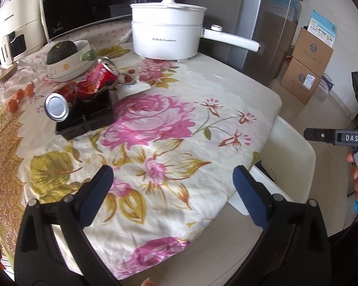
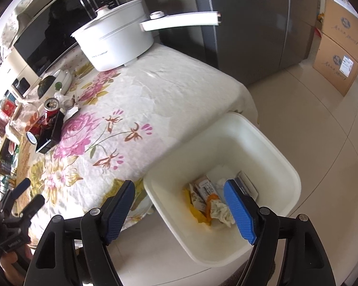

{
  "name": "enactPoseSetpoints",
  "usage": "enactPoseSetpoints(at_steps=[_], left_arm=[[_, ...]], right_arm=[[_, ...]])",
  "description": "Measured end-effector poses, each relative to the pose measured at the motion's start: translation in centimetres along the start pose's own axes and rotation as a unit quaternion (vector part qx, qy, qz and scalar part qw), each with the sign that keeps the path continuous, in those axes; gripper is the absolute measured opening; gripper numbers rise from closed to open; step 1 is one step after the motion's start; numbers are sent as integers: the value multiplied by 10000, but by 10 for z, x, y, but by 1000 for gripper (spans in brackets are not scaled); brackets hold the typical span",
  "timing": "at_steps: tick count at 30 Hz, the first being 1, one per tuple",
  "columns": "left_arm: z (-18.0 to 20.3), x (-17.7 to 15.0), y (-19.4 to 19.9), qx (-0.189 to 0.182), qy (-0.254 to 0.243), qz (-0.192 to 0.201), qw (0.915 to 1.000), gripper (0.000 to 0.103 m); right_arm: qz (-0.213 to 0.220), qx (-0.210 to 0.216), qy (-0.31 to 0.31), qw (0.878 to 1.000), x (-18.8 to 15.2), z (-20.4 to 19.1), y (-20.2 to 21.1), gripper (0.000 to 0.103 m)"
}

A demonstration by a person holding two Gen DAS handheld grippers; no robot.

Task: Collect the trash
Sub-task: 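Reach the left tool to the table and grasp the lying red can, then grasp the opened red can with the right tool while the left tool holds its can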

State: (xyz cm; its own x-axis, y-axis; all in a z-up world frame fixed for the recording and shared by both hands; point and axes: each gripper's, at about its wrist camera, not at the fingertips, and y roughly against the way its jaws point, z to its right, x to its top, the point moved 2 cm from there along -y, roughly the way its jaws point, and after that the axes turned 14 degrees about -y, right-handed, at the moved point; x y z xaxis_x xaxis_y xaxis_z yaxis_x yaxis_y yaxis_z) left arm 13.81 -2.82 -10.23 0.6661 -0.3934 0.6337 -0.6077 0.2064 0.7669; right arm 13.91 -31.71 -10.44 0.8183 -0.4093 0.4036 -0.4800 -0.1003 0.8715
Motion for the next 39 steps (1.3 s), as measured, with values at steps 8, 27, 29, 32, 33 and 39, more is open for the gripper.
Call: enactPoseSetpoints(at_steps=[8, 27, 29, 32, 33, 39], left_arm=[[-80, -1, 4, 589, 496, 9, 9970, 100], [-178, 28, -67, 778, 772, 153, 9939, 90], [-183, 29, -73, 718, 821, 122, 9940, 77], [-187, 27, -79, 516, 912, 132, 9944, 55], [-187, 26, -79, 504, 915, 182, 9944, 55], [-189, 24, -64, 416, 865, 469, 9943, 54]], right_arm=[[-178, 2, 489, 9986, 2, -50, -16, 80], [-287, 224, 1341, 9903, 42, -177, -95, 81], [-277, 244, 1355, 9901, 43, -183, -99, 81], [-250, 257, 1402, 9895, 44, -190, -102, 81], [-243, 257, 1415, 9893, 44, -193, -103, 81], [-192, 251, 1508, 9881, 44, -209, -104, 81]])
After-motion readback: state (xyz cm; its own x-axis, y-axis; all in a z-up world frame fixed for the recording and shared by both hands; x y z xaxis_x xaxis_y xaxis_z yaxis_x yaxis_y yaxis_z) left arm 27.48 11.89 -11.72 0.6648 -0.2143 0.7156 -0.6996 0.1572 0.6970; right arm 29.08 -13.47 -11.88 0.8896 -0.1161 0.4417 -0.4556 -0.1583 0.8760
